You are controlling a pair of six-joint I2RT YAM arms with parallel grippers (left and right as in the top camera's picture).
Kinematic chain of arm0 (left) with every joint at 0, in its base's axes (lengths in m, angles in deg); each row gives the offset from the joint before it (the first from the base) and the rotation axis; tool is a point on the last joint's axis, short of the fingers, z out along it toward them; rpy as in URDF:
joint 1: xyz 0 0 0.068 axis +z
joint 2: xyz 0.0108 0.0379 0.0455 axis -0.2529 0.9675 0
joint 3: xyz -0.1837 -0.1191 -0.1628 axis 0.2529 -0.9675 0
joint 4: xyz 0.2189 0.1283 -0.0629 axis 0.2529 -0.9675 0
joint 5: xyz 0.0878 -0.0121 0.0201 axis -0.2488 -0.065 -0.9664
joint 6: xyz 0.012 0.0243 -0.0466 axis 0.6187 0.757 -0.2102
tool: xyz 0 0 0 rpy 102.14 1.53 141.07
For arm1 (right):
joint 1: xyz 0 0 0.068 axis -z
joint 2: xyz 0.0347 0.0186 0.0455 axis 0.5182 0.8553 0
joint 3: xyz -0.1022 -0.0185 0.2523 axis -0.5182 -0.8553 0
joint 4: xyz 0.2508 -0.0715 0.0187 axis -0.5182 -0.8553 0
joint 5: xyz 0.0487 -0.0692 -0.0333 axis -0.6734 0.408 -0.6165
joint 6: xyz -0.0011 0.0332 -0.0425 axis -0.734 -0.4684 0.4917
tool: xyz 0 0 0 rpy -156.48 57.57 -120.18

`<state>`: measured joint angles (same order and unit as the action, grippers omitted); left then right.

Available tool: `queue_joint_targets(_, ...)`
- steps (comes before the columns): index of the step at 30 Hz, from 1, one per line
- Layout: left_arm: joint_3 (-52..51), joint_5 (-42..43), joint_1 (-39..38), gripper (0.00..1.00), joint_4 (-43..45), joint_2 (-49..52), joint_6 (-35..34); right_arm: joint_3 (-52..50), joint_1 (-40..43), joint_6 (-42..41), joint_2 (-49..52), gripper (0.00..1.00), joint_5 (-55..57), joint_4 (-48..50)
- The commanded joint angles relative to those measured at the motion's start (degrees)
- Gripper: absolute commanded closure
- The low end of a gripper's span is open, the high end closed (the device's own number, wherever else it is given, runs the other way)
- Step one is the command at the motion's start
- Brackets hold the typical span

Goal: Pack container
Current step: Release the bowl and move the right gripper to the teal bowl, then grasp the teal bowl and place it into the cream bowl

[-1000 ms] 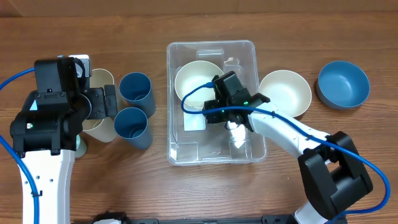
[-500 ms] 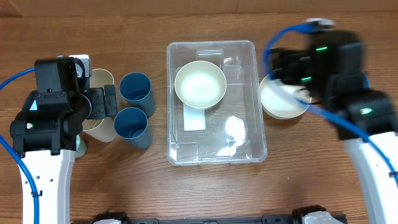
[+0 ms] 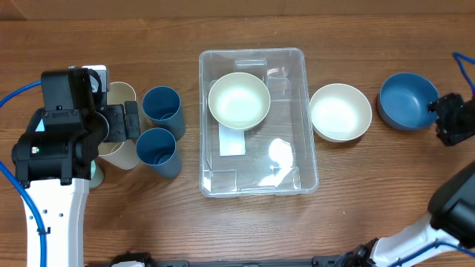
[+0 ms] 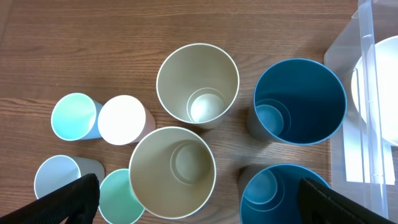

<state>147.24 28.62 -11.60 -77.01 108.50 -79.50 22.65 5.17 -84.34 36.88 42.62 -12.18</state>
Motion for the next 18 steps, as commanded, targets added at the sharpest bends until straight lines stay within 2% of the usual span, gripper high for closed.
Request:
queue_joint_targets(1, 1.3, -0.5, -0.1, 0.0, 0.0, 0.1, 1.1, 0.1, 0.0, -1.2, 4.0, 0.3, -1.5, 2.7)
queue_joint_targets(3, 1.3, -0.5, -0.1, 0.0, 0.0, 0.1, 1.1, 0.1, 0.0, -1.7, 6.1, 0.32, -1.8, 4.5)
queue_joint_targets(5, 1.3, -0.5, -0.1, 0.0, 0.0, 0.1, 1.1, 0.1, 0.0, -1.7, 7.8, 0.39, -1.9, 6.2)
queue_joint_targets(8, 1.3, -0.5, -0.1, 0.0, 0.0, 0.1, 1.1, 0.1, 0.0, -1.7, 9.5, 0.64, -1.9, 8.1)
queue_joint_targets(9, 1.3, -0.5, -0.1, 0.0, 0.0, 0.1, 1.1, 0.1, 0.0, -1.9, 9.6, 0.76, -1.9, 8.7)
queue_joint_targets(12, 1.3, -0.5, -0.1, 0.0, 0.0, 0.1, 1.1, 0.1, 0.0, -1.9, 9.6, 0.93, -1.9, 9.3)
queue_joint_targets(15, 1.3, -0.5, -0.1, 0.0, 0.0, 0.1, 1.1, 0.2, 0.0, -1.9, 9.2, 0.96, -1.8, 8.2)
queue_joint_targets(18, 1.3, -0.5, -0.1, 0.0, 0.0, 0.1, 1.1, 0.3, 0.0, -5.9, 6.1, 0.96, -1.9, 6.2)
